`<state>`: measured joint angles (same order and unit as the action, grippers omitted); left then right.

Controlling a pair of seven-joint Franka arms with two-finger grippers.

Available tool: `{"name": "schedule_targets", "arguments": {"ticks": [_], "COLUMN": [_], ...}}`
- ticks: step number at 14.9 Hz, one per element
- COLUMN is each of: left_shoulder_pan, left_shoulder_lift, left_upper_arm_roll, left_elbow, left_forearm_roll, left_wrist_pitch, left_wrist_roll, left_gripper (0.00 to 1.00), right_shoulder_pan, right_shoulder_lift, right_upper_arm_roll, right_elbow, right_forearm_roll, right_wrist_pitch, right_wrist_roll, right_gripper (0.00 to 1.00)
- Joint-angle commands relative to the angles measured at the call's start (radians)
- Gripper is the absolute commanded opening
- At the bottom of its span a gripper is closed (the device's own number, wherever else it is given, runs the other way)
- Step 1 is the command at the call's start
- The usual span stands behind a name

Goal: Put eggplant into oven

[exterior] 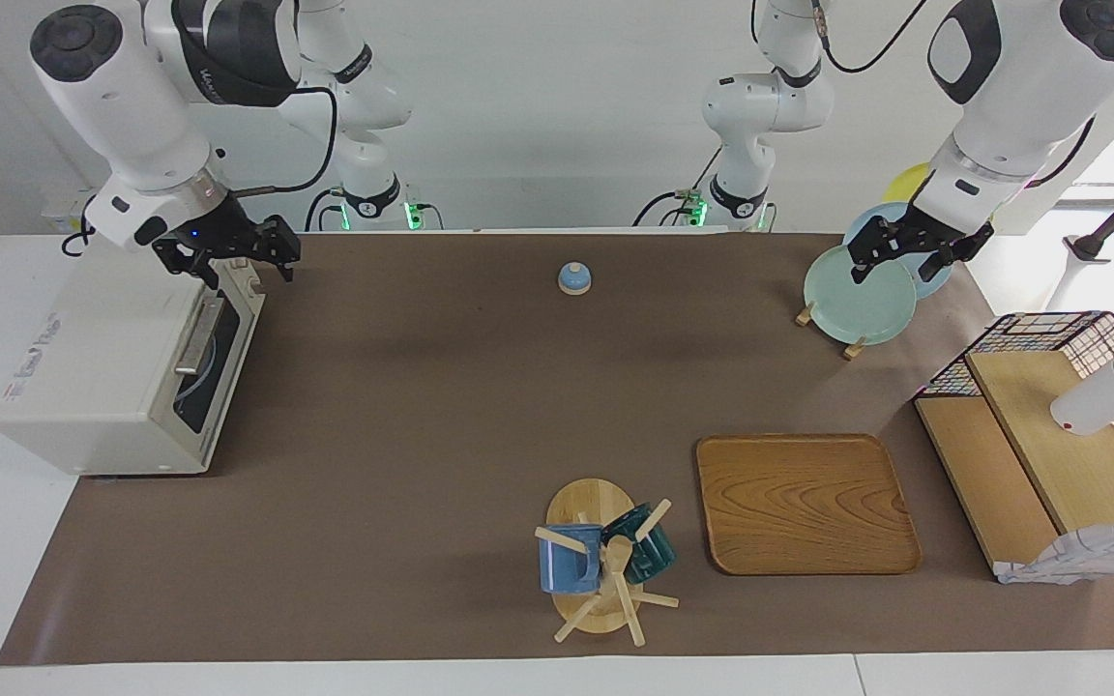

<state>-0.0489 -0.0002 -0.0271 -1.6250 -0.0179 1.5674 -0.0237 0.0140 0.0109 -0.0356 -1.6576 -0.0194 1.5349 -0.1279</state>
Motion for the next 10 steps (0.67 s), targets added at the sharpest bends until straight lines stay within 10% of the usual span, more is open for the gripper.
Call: {"name": "schedule_targets", "arguments": {"ticks": [1,10], "left_shoulder_pan": [0.006,0.006], "left_shoulder_lift": [-0.014,-0.014], "left_upper_arm_roll": [-0.007,-0.007], "left_elbow": [-0.015,-0.015], "left_forearm_roll": [0.021,0.021], "left_wrist_pitch": [0.013,0.013], "left_wrist_roll": [0.011,0.011], "left_gripper": [1.0,1.0], "right_shoulder_pan": [-0.012,-0.026], "right_shoulder_lift": [-0.003,-0.011], "right_upper_arm_roll": [0.0,0.002], "right_elbow": [0.007,-0.001], "right_forearm_roll": [0.009,0.021], "right_wrist_pitch": [-0.012,-0.009], "right_wrist_roll": [0.021,0.017], "right_gripper": [1.0,1.0]}}
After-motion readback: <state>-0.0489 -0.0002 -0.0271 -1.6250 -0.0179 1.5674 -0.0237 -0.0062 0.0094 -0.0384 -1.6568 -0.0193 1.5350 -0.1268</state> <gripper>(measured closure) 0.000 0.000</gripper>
